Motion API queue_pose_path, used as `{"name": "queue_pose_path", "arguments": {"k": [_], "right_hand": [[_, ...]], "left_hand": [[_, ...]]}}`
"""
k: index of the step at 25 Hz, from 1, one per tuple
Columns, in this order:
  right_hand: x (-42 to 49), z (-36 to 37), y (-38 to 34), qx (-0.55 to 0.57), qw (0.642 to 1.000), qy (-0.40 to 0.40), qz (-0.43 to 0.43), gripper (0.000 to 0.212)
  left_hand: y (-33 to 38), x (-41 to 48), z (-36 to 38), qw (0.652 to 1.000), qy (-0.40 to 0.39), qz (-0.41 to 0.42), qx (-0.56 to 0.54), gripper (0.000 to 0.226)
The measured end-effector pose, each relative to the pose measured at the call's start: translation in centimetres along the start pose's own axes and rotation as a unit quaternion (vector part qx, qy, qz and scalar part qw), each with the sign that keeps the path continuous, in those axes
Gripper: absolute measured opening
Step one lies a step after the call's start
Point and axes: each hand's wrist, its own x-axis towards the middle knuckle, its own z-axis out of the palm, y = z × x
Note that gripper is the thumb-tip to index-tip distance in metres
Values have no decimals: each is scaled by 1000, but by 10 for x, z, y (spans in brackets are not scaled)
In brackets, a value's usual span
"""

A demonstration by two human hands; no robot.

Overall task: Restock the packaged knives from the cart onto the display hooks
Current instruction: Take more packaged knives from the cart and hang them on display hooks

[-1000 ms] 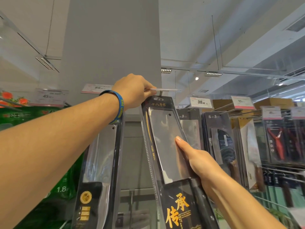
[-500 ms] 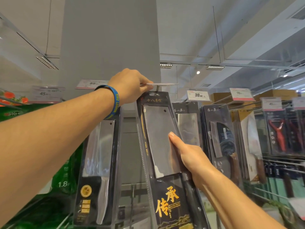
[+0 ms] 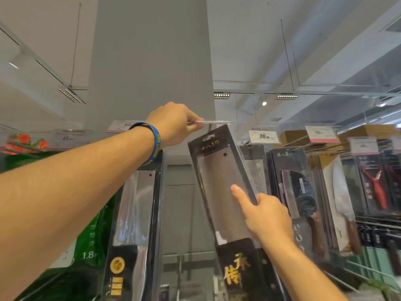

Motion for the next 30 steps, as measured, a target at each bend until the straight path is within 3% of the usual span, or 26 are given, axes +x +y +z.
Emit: {"name": "queue_pose_path", "arguments": {"k": [2, 4, 10, 14, 18, 20, 24, 30], "right_hand": [[2, 5, 1, 99, 993, -55, 27, 82], [1, 12, -2, 125, 986, -103, 51, 83], [1, 1, -5, -48, 997, 35, -44, 72], [5, -1, -10, 0, 999, -17, -36, 60], [8, 11, -15, -25, 997, 38, -67, 62], [12, 13, -18, -35, 998, 14, -52, 70], [11, 16, -8, 79, 994, -78, 8, 76], [21, 7, -20, 97, 989, -108, 23, 67]], "left_hand": [[-1, 0, 0, 1000, 3, -1, -5, 28], [-2, 1, 0, 1000, 9, -3, -8, 28], [-1, -1, 0, 1000, 7, 7, 9, 29], [1, 0, 0, 1000, 10, 8, 19, 29], [-2, 2, 1, 999, 18, 14, 24, 30], [-7, 4, 0, 999, 20, 16, 22, 31], [-7, 6, -2, 999, 8, 14, 29, 41], [-8, -7, 6, 999, 38, 30, 22, 38]]}}
